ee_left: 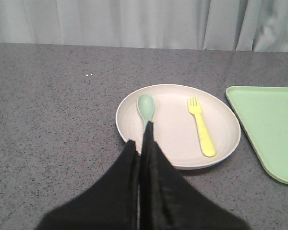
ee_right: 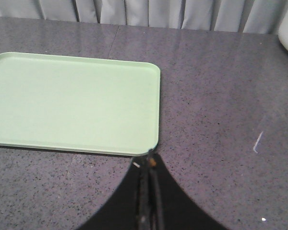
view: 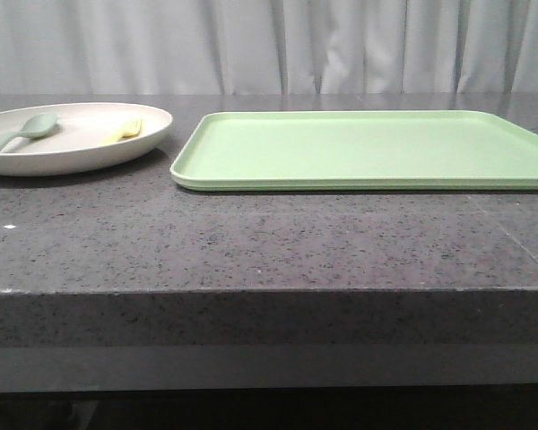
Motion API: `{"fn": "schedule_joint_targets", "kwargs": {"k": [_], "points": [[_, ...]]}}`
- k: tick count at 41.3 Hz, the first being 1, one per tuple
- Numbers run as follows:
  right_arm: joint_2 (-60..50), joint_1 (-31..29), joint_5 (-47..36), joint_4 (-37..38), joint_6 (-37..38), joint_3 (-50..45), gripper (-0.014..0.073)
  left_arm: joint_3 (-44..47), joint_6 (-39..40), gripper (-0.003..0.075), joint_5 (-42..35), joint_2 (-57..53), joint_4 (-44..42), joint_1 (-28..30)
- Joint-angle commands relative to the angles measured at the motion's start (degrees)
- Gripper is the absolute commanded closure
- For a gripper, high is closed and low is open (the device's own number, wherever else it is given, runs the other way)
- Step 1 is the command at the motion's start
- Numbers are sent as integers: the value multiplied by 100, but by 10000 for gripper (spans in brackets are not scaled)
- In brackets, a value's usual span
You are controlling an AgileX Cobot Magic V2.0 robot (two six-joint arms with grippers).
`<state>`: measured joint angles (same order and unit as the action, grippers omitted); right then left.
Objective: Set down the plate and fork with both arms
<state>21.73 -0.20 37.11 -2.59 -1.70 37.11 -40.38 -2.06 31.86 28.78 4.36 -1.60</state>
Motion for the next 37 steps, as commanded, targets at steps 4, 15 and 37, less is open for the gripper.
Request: {"fn": "schedule_joint_targets", "kwargs": {"k": [4, 15, 37], "points": [[88, -29, -379, 12, -6, 187, 662, -189, 61, 738, -423, 74, 40, -11], [88, -29, -325, 12, -6, 187, 633, -189, 61, 670, -414, 74, 40, -11], [88, -29, -325, 224, -6, 187, -20, -189, 61, 103, -339, 74, 31, -11]]}}
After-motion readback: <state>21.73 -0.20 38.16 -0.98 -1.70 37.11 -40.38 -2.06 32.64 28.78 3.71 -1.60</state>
